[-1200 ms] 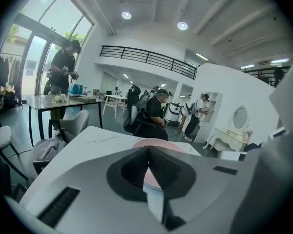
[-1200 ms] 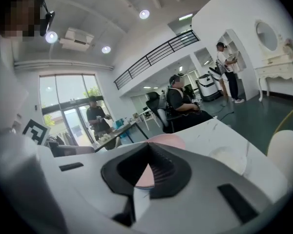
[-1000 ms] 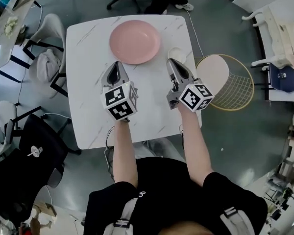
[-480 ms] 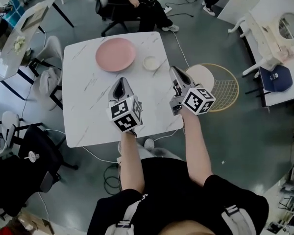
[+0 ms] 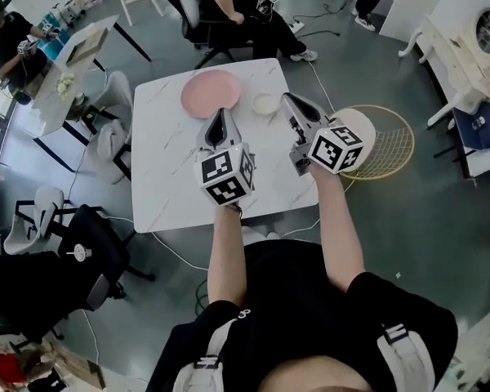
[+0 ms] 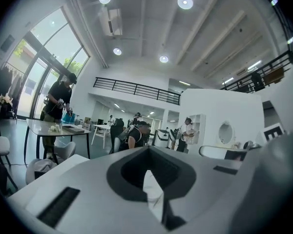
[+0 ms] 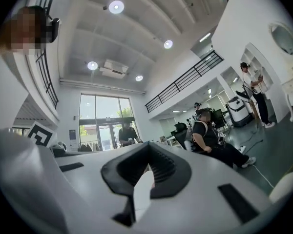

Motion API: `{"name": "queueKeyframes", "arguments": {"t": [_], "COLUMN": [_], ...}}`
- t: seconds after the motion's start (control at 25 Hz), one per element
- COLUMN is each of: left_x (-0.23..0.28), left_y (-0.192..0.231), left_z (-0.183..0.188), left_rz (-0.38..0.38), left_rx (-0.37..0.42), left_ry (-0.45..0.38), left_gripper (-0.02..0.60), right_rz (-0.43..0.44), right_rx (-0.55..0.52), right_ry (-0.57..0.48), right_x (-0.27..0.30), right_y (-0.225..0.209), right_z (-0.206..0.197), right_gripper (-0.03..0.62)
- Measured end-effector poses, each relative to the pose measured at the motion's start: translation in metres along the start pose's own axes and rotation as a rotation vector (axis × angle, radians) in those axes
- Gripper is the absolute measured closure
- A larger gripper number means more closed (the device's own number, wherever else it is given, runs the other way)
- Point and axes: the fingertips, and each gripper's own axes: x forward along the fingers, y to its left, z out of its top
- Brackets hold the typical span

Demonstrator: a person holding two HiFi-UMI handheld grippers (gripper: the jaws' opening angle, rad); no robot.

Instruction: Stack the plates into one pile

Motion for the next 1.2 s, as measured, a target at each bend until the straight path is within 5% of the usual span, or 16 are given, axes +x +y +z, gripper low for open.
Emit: {"name": "queueKeyframes", "arguments": {"t": [0.48,1.2], "left_x": [0.005,0.025], "left_y": [0.027,0.019], "left_z": [0.001,-0.014], "left_rz": [0.055,0.04], "left_rx": [0.05,0.146], "left_ry": [-0.034,0.033], "left_gripper": [0.566,0.566], "right_rz": [-0.034,-0.073], "right_rx": [-0.235,-0.276], "right_ry": [0.075,0.072], "right_x": [0.004,0.004], "right_y": [-0.01,-0.029], "right_z": [-0.007,-0.007], "right_gripper": [0.586,0.586]}}
